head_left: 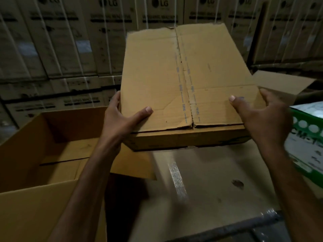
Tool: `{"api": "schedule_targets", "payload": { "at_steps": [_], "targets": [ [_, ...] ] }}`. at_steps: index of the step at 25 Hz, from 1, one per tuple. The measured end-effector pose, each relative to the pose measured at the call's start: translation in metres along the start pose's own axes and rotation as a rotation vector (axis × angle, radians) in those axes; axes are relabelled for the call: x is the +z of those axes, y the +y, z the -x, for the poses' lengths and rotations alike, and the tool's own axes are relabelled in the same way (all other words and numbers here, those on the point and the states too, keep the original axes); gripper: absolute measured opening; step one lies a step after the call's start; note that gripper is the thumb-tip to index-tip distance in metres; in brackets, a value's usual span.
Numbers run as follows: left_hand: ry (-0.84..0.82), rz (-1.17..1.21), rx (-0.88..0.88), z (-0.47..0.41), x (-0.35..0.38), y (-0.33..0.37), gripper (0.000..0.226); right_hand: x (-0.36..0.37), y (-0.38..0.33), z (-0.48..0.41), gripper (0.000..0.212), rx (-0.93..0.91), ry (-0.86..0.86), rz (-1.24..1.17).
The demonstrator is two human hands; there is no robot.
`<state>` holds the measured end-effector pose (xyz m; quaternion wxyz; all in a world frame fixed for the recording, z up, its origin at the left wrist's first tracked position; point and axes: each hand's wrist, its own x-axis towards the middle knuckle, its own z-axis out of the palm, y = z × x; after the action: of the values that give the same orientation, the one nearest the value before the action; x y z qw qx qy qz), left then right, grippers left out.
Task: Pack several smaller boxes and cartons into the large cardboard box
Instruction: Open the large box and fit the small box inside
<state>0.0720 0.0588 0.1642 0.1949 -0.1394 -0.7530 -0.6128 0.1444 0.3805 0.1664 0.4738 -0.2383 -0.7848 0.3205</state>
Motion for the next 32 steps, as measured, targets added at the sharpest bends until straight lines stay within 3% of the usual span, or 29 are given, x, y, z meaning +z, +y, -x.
{"api": "schedule_targets", "payload": {
  "at_steps": [9,15,20,28,32],
  "targets": [
    [0.252,-0.126,0.059,-0.008,-0.117,-0.015,0.096,0.106,-0.09,0.038,0.088,-0.074,-0.214,-0.349],
    [0.286,-0.229,0.082,-0.041,-0.245,-0.04,0.106,0.175,-0.167,0.104,0.09,-0.126,-0.198,-0.343],
    [0.303,-0.244,0.045,-0.06,-0.348,-0.068,0.091,0.227,-0.238,0.182,0.09,-0.07,-0.232,-0.324],
    [0.115,-0.248,-0.215,-0.07,-0.433,-0.142,0.061,0.273,-0.268,0.265,0.074,-0.01,-0.391,-0.053],
    [0.006,-0.296,-0.342,-0.061,-0.434,-0.179,0.072,0.288,-0.251,0.284,0.075,0.008,-0.461,0.096]
  ]
}}
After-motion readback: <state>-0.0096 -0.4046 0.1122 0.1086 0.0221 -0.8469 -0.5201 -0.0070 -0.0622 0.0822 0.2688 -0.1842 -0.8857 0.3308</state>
